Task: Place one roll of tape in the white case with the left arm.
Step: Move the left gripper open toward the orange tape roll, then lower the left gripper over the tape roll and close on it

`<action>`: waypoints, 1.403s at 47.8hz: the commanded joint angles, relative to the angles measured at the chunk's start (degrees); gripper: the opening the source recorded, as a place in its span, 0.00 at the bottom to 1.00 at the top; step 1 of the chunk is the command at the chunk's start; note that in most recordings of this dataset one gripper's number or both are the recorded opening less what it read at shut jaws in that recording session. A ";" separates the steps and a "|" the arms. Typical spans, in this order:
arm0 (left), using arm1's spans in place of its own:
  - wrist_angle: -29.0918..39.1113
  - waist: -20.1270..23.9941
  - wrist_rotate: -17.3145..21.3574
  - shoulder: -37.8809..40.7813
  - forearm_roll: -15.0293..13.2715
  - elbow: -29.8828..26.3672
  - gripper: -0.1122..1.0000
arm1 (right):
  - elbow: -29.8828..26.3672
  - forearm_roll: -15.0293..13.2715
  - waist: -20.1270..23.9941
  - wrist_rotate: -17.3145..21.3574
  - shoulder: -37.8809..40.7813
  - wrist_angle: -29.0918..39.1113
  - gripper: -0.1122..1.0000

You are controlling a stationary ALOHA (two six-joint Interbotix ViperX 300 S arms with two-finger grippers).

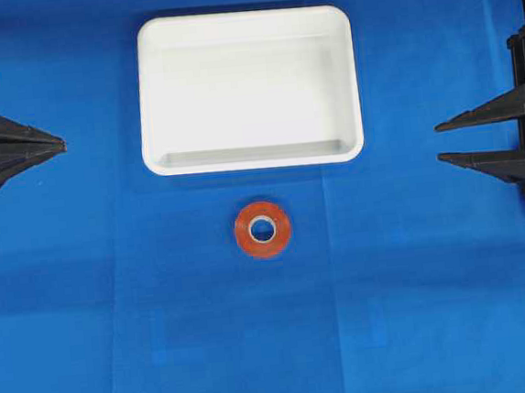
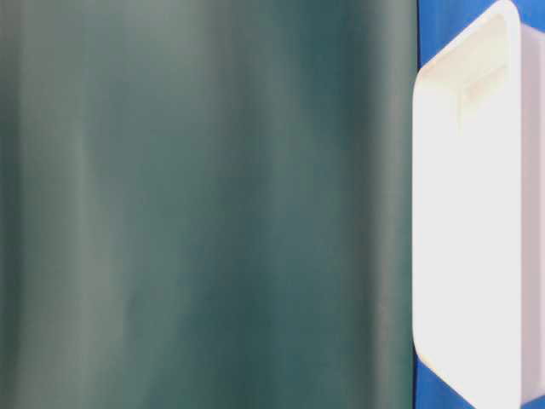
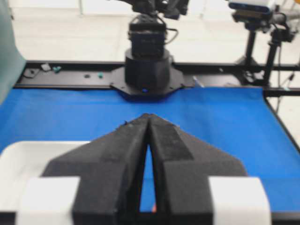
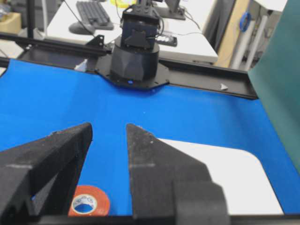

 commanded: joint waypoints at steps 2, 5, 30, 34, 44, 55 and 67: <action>-0.09 -2.37 -0.79 0.97 1.32 -0.62 0.10 | -2.02 0.09 -0.62 -0.35 0.97 -0.09 0.10; -0.35 -4.48 -0.79 1.85 1.41 -0.70 0.10 | -2.29 0.09 -0.70 -0.53 1.85 0.44 0.05; -10.11 -9.93 -3.60 23.38 1.32 -6.15 0.11 | -2.90 -0.35 -1.05 -0.62 3.34 0.79 0.00; -9.93 -9.93 -4.75 28.65 1.32 -9.49 0.16 | -2.81 -0.35 -1.05 -0.62 3.34 0.97 0.00; -3.69 -10.28 -6.68 39.20 1.32 -18.46 0.67 | -2.72 -0.35 -1.05 -0.79 3.43 2.11 0.00; 11.16 -10.37 -8.96 50.10 1.32 -29.27 0.87 | -2.64 -0.26 -1.05 -0.88 3.60 3.43 0.00; 19.78 -10.37 -9.84 59.24 1.32 -36.47 0.87 | -2.46 -0.26 -1.05 -0.97 3.87 4.48 0.00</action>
